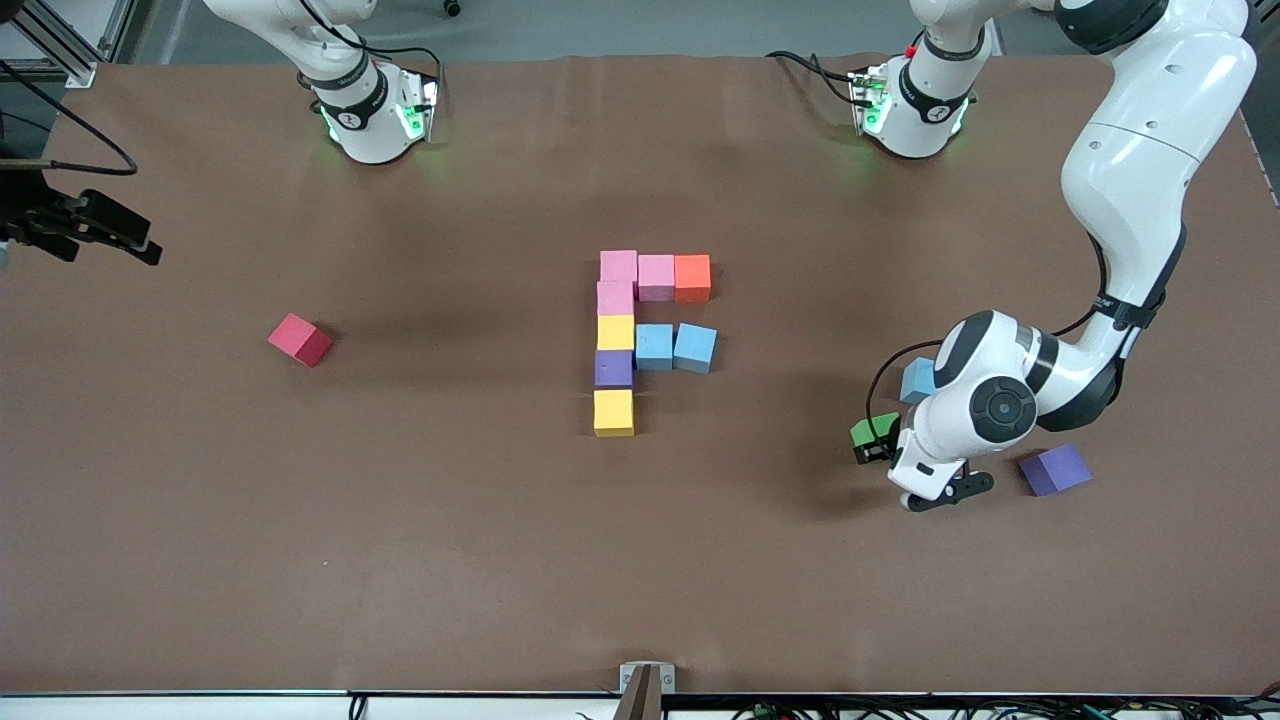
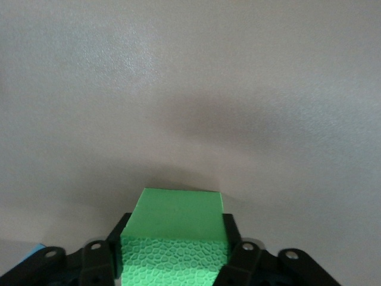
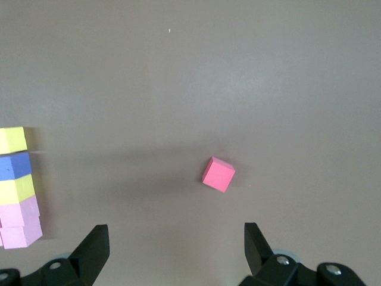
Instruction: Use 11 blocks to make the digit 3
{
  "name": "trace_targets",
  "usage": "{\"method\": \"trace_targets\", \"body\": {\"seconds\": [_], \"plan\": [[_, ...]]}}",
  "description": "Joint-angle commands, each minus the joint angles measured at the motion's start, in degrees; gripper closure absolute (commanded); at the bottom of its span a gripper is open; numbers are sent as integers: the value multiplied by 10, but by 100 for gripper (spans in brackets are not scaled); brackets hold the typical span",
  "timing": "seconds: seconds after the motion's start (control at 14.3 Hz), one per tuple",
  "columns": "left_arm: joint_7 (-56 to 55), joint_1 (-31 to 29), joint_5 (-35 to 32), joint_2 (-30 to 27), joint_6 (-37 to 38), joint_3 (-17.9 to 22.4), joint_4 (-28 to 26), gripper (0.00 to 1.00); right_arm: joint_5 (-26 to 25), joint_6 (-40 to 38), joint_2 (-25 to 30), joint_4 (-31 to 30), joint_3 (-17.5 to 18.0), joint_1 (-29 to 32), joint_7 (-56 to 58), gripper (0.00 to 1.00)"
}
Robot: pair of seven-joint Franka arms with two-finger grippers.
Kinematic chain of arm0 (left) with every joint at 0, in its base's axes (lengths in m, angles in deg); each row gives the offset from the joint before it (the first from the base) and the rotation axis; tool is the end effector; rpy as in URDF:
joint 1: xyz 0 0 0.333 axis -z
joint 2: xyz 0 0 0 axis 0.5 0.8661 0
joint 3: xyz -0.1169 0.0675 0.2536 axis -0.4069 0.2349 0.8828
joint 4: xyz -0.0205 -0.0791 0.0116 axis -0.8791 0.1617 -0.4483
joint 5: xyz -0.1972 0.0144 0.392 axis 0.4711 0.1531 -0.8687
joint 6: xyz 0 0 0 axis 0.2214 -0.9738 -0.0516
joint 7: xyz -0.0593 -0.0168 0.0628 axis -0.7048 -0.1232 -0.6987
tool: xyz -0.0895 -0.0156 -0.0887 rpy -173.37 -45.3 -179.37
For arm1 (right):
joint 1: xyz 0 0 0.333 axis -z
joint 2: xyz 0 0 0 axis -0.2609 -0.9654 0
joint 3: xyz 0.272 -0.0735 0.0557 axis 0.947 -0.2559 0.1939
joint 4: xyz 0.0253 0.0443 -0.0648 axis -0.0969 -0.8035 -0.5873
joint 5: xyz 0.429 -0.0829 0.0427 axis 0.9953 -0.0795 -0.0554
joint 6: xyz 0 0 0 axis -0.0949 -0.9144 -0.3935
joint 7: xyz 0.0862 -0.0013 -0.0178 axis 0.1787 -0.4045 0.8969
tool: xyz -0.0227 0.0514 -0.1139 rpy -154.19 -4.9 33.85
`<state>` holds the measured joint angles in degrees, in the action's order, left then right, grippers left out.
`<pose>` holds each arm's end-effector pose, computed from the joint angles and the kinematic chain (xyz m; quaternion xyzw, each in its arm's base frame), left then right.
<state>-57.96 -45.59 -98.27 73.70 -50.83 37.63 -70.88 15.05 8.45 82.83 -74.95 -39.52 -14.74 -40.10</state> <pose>0.6689 -0.1862 0.1374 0.9866 0.1581 -0.0391 0.0066 0.5800 -0.0274 0.5911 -0.9989 0.0426 -0.0045 0.0210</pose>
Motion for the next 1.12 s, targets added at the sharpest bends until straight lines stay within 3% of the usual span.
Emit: {"method": "trace_targets", "body": {"seconds": [0.0, 0.49, 1.05], "plan": [[-92, 39, 4, -2, 0, 3, 13, 64, -3, -9, -9, 39, 1, 4, -10, 0], [-383, 161, 72, 0, 5, 4, 71, 70, -7, -9, -8, 53, 0, 5, -2, 0], [-795, 255, 71, 23, -6, 33, 113, 75, -3, -3, -8, 63, -1, 6, -3, 0]]}}
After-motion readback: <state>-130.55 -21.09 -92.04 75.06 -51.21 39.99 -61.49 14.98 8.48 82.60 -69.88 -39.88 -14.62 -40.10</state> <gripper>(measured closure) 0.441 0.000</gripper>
